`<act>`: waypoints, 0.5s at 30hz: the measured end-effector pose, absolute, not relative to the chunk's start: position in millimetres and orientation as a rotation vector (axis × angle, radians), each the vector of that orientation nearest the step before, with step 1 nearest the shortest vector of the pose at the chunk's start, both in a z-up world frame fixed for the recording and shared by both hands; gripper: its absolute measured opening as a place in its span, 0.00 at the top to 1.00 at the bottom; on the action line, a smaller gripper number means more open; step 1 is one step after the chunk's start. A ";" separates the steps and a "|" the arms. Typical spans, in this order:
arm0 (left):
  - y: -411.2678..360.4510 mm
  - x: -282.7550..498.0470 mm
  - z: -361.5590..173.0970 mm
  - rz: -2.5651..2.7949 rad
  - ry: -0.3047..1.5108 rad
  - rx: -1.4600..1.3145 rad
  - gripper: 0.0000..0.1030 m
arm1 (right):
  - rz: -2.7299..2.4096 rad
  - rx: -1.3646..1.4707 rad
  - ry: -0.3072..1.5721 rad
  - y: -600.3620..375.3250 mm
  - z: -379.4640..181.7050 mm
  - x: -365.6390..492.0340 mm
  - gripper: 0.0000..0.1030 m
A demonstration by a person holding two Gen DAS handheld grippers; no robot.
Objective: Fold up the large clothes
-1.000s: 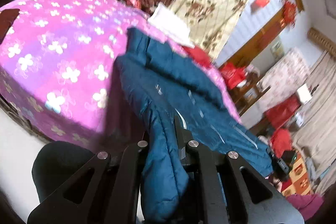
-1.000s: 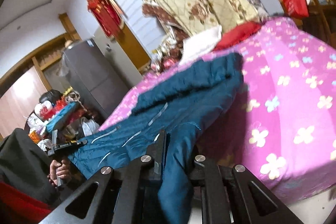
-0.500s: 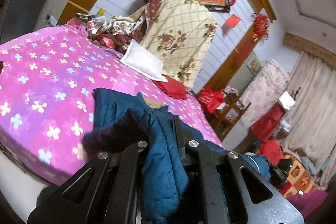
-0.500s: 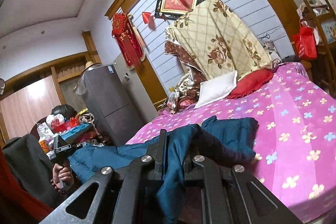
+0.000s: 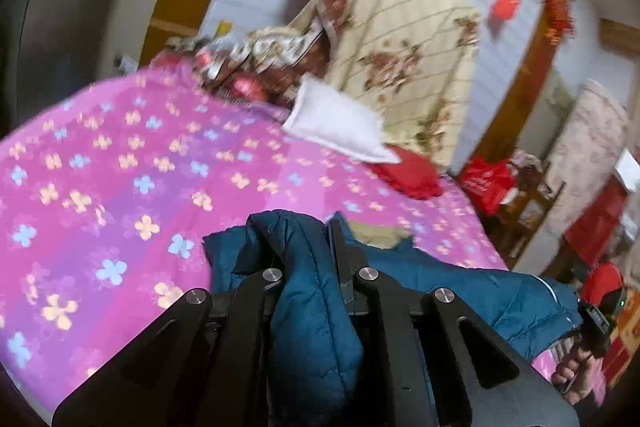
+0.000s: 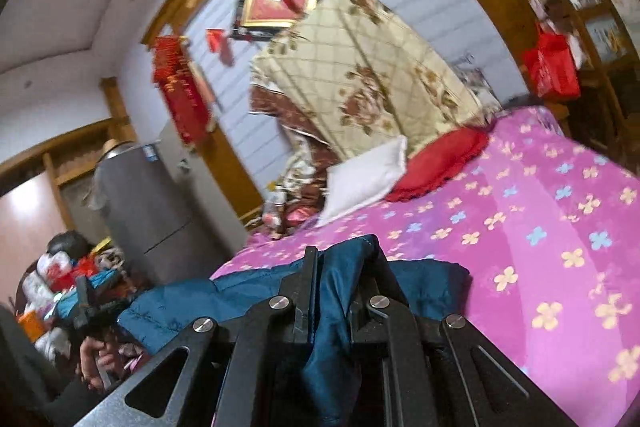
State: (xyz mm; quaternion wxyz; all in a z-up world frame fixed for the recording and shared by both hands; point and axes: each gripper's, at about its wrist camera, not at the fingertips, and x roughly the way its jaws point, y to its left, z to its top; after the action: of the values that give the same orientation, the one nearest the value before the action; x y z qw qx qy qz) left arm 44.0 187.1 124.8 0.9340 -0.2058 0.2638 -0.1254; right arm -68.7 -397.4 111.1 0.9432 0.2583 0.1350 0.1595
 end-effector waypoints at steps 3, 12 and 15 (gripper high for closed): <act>183.1 96.4 97.3 -0.204 0.639 -0.462 0.93 | 0.286 0.558 0.330 -398.4 96.2 -18.9 0.92; 156.1 202.8 44.8 -0.104 0.793 -0.389 0.93 | 0.125 0.603 0.550 -404.1 55.9 117.8 0.92; 144.9 220.2 20.4 -0.088 0.836 -0.365 0.92 | 0.082 0.562 0.620 -403.2 32.6 140.5 0.93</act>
State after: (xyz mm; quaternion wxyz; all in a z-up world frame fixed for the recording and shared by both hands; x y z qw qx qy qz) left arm 220.2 144.9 20.4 0.8969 -0.1760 0.4033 -0.0427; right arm 140.5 -403.2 32.6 0.9130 0.2727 0.3008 0.0397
